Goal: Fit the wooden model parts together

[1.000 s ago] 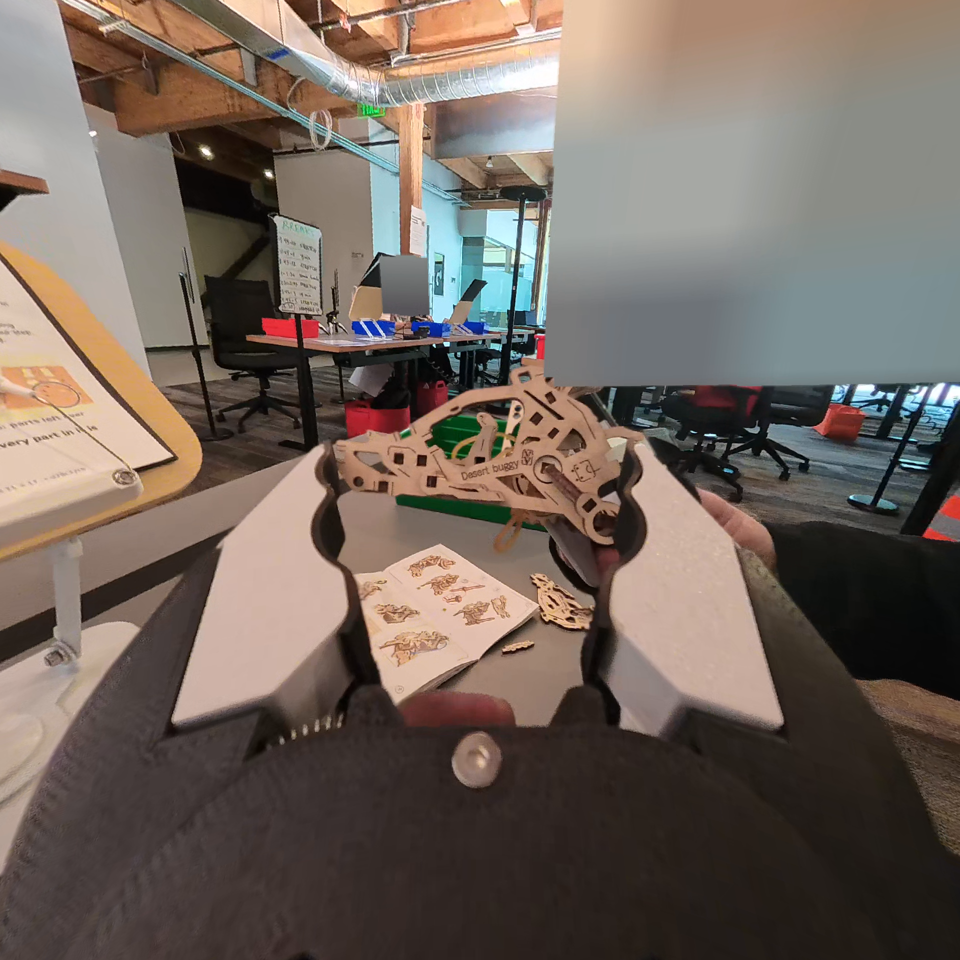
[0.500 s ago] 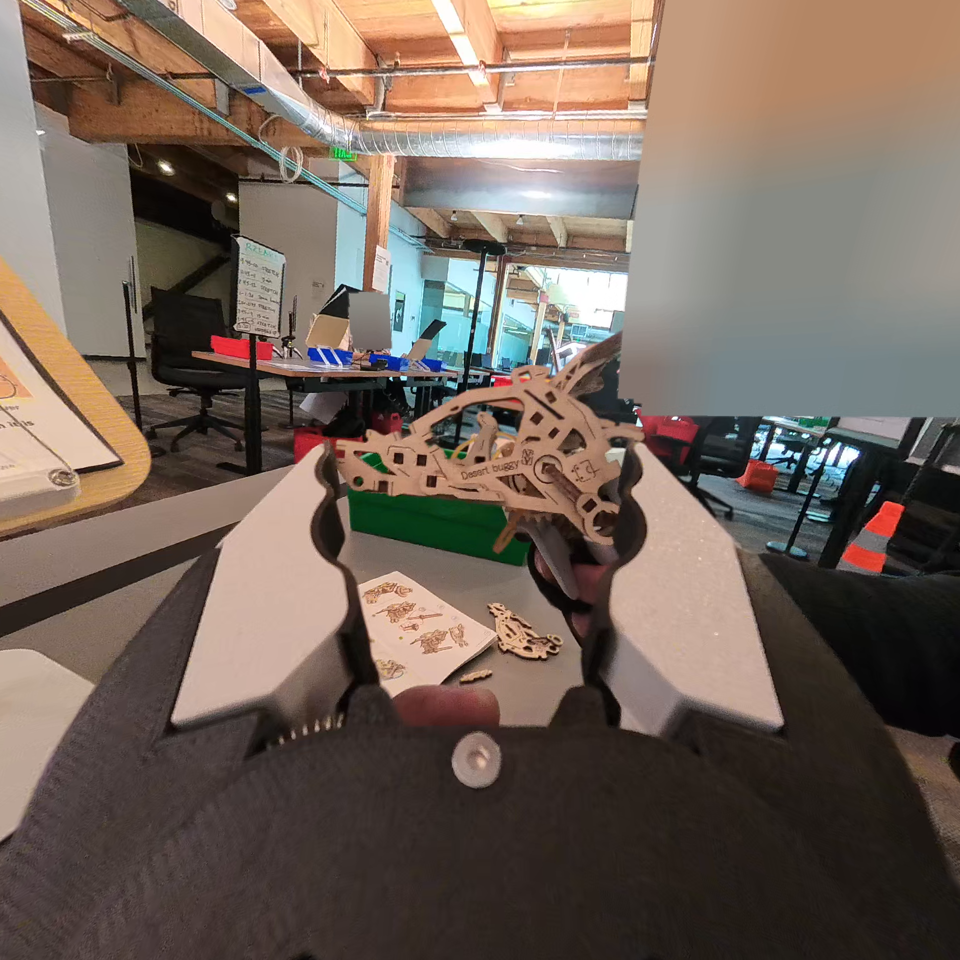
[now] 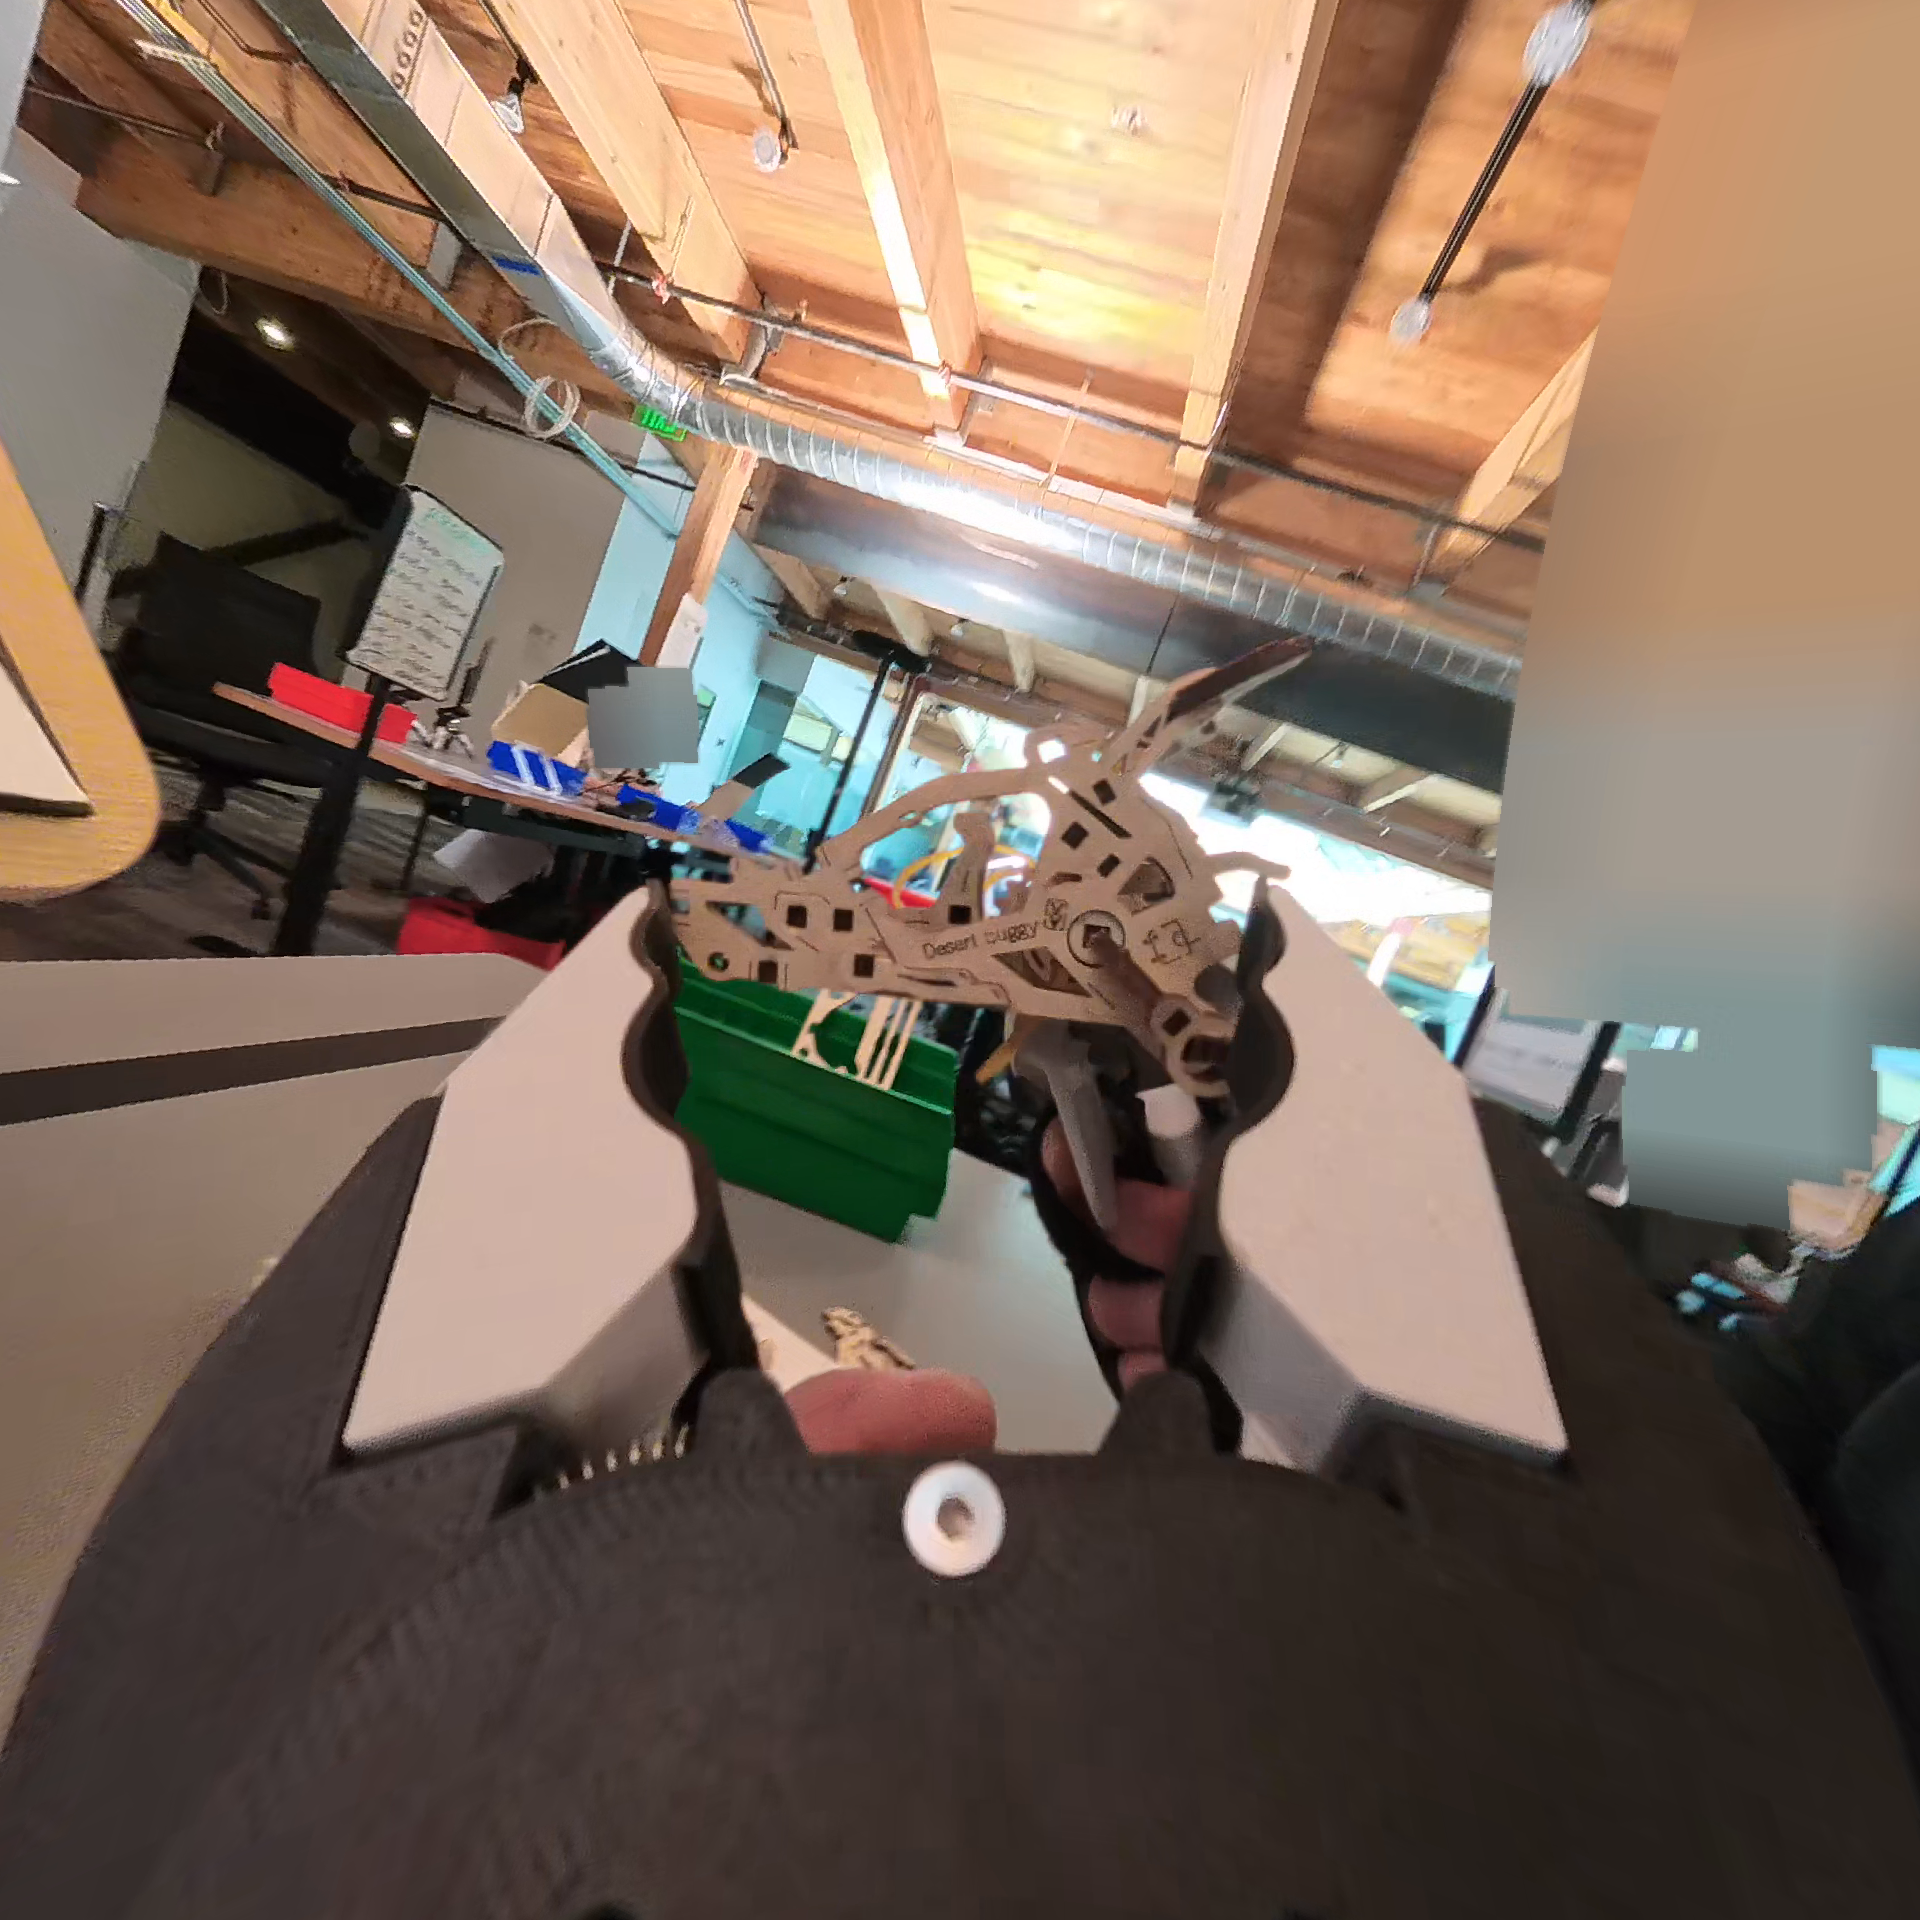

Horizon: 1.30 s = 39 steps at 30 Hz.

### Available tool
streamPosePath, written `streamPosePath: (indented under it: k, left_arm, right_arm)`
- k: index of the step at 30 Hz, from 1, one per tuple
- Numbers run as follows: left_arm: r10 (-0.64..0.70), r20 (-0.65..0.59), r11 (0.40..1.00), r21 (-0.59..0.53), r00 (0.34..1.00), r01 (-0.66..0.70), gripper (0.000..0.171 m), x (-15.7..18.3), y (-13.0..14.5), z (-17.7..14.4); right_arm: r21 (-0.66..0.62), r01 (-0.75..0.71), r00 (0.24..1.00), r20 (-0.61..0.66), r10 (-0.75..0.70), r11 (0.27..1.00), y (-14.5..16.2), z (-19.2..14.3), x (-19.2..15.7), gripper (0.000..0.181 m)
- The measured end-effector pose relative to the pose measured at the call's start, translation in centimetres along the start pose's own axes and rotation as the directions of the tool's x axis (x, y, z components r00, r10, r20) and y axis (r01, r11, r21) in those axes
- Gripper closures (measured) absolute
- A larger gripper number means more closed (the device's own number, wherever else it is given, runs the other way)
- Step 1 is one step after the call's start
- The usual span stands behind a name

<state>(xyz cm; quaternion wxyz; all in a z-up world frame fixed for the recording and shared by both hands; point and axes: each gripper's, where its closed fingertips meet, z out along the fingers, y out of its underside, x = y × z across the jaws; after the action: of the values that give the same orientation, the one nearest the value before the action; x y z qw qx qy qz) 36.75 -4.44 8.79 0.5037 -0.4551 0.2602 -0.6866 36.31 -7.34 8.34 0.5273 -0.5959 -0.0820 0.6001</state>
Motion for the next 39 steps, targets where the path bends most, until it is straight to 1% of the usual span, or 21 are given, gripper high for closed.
streamPosePath:
  k: [2, 4, 12, 15, 19, 24, 28, 30, 35, 38, 39]
  left_arm:
    - [-0.056, -0.022, 0.998, 0.022, 0.998, 0.057, 0.066, -0.2, -0.1, -0.1]
    - [-0.072, -0.042, 0.997, 0.027, 0.997, 0.073, 0.066, -0.1, 0.0, -0.2]
    - [-0.187, -0.103, 0.976, 0.090, 0.977, 0.196, 0.066, -0.4, -0.2, -0.5]
    - [-0.245, -0.125, 0.959, 0.112, 0.961, 0.259, 0.067, -0.6, -0.2, -0.6]
    - [-0.344, -0.165, 0.918, 0.147, 0.924, 0.368, 0.067, -0.9, -0.3, -0.8]
    - [-0.438, -0.202, 0.864, 0.174, 0.876, 0.472, 0.066, -1.3, 0.0, -0.9]
    - [-0.474, -0.206, 0.838, 0.192, 0.856, 0.510, 0.066, -1.7, 0.1, -1.1]
    - [-0.493, -0.208, 0.824, 0.201, 0.845, 0.531, 0.066, -1.9, 0.3, -1.2]
    - [-0.532, -0.219, 0.792, 0.213, 0.818, 0.573, 0.066, -2.0, 0.5, -1.3]
    - [-0.572, -0.242, 0.754, 0.220, 0.784, 0.619, 0.063, -2.1, 0.7, -1.3]
    - [-0.587, -0.250, 0.740, 0.222, 0.770, 0.636, 0.066, -2.1, 0.9, -1.3]
  right_arm:
    - [-0.026, 0.047, 0.998, -0.038, -0.048, 0.999, 0.4, 0.3, 0.2, 0.160]
    - [-0.023, 0.108, 0.991, -0.071, -0.109, 0.994, 0.1, 0.4, 0.1, 0.160]
    - [-0.067, 0.239, 0.957, -0.150, -0.247, 0.969, 0.4, 1.0, 0.1, 0.160]
    - [-0.078, 0.309, 0.929, -0.189, -0.318, 0.948, 0.3, 1.2, 0.1, 0.161]
    - [-0.123, 0.402, 0.873, -0.247, -0.420, 0.907, 0.5, 1.5, 0.2, 0.161]
    - [-0.168, 0.449, 0.826, -0.296, -0.480, 0.877, 0.4, 1.7, 0.5, 0.160]
    - [-0.249, 0.497, 0.762, -0.334, -0.555, 0.831, 0.5, 1.8, 0.9, 0.162]
    - [-0.276, 0.510, 0.741, -0.340, -0.578, 0.815, 0.6, 1.9, 1.1, 0.162]
    - [-0.318, 0.518, 0.715, -0.348, -0.606, 0.794, 0.8, 1.9, 1.3, 0.162]
    - [-0.327, 0.501, 0.726, -0.344, -0.595, 0.801, 0.9, 1.9, 1.3, 0.160]
    - [-0.333, 0.491, 0.731, -0.345, -0.588, 0.805, 0.9, 1.8, 1.4, 0.158]
